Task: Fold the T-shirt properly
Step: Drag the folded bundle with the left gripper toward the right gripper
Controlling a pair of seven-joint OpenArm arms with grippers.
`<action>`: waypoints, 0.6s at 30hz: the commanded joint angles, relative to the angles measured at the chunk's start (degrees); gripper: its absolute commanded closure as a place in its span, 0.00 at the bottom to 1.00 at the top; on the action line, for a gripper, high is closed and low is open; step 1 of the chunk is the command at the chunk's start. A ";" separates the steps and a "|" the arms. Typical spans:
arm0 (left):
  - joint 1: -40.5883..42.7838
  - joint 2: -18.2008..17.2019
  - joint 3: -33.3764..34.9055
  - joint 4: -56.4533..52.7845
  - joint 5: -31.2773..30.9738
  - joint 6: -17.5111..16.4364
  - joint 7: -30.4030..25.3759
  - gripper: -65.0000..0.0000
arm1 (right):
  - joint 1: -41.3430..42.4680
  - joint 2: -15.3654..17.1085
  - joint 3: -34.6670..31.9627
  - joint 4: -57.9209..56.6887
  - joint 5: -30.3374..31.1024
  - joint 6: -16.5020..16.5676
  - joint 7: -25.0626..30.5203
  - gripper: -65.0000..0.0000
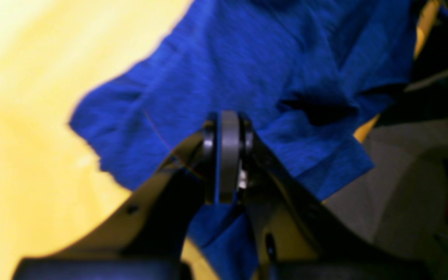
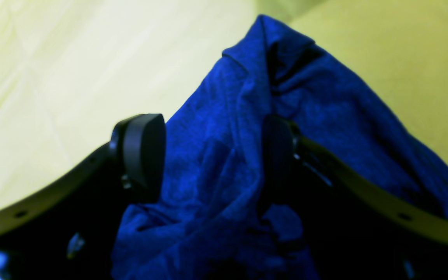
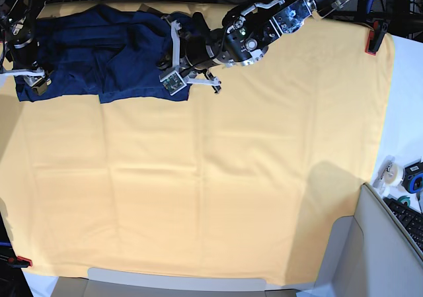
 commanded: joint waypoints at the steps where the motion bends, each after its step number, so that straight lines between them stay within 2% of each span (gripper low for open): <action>1: -0.66 0.26 0.07 -0.23 -0.20 -0.15 -1.44 0.99 | 0.23 0.91 0.31 0.88 0.31 0.41 1.29 0.41; 9: 1.98 0.70 0.42 -1.46 -0.20 -0.15 -1.61 0.99 | 0.32 0.83 0.31 0.88 0.31 0.41 1.20 0.41; 18: 1.36 0.79 7.54 -1.64 -0.20 -0.15 -2.05 0.99 | 0.14 0.74 0.31 0.88 0.31 0.41 1.20 0.41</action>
